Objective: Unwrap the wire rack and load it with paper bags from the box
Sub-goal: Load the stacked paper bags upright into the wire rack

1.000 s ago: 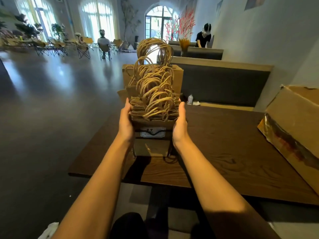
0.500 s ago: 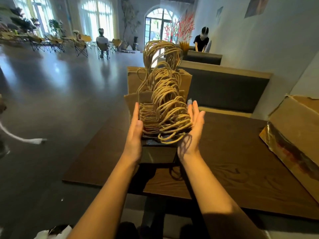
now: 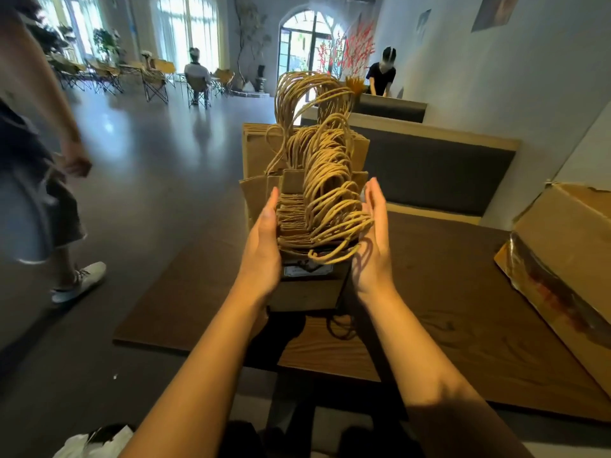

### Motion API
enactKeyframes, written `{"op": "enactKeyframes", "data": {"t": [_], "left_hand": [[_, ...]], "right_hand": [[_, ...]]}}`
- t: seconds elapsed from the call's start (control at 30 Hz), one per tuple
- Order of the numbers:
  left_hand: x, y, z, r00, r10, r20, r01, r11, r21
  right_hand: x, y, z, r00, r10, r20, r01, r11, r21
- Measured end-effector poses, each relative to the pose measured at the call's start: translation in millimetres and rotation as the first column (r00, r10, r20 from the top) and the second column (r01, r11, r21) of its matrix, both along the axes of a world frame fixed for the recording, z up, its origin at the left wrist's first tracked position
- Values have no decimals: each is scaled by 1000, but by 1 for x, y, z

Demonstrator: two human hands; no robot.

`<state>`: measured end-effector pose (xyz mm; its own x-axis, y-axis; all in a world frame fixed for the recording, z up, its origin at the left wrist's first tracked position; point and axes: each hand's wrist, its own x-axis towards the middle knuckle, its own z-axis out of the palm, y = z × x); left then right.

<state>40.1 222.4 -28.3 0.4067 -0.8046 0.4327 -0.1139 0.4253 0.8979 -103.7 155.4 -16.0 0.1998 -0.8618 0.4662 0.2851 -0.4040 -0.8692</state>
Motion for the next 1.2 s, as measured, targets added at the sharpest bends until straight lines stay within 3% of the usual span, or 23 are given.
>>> {"op": "enactKeyframes", "data": {"t": [0.07,0.17,0.27,0.37,0.5,0.67,0.83,1.0,1.2], "left_hand": [[6,1,7,999,-24,28,26,996,-81],[18,-2,22,992,91,87,-81,990,-115],[29,-6,40,933,258,250,-226,963,-149],[34,-11,54,849,387,360,-341,921,-186],[37,-16,65,776,403,485,-359,915,-186],[46,-17,69,704,386,596,-366,917,-161],[47,-14,63,729,346,591,-359,928,-100],[47,-10,55,772,388,503,-360,920,-157],[50,-14,59,856,310,415,-301,950,-88]], "right_hand": [[-5,-6,10,999,47,-23,-48,998,-39],[-15,-20,24,988,33,-150,-46,995,-88],[-25,-30,47,934,-127,-334,51,973,-227],[-31,-39,66,849,-302,-434,86,888,-451],[-29,-50,74,723,-474,-503,56,766,-641],[-28,-51,82,652,-516,-555,0,732,-681],[-26,-53,82,556,-552,-622,-62,719,-693],[-28,-54,82,657,-542,-524,-21,681,-732],[-26,-55,89,564,-563,-604,-71,696,-715]]}}
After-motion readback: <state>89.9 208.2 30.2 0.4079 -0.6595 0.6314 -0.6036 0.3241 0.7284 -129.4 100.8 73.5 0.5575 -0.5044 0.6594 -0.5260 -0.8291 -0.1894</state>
